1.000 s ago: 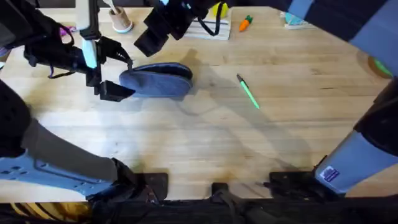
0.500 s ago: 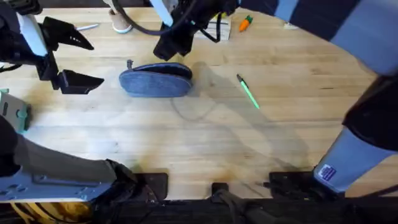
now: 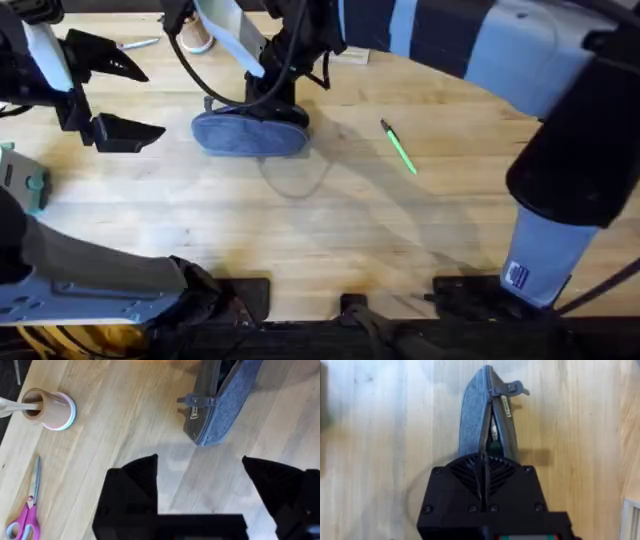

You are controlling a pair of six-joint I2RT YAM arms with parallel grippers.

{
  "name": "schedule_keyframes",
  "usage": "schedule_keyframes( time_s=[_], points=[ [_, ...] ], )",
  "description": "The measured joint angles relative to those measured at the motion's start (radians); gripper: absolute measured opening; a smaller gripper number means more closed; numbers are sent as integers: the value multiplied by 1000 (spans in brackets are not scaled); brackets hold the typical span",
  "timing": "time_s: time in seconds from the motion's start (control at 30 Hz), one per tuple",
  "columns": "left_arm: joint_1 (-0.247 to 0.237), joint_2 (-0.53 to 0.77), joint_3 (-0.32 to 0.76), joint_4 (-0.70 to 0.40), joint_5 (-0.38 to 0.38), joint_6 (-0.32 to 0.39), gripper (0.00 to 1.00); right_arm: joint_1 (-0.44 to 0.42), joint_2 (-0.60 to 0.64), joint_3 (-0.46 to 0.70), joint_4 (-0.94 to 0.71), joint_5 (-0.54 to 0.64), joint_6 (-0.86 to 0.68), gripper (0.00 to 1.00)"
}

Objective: Unzip the bag, pick up the pens from the table one at a time and place them inside, then zip the bag closed.

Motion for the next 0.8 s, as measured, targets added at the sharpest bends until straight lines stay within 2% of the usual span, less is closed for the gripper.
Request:
schedule_keyframes(
  time_s=[0.33, 0.8],
  points=[
    [0, 0, 0, 0, 0, 0, 994, 3, 72, 0, 124, 0, -8, 30],
    [0, 0, 0, 0, 0, 0, 994, 37, 146, 3, 137, 14, 17, 30]
  ],
)
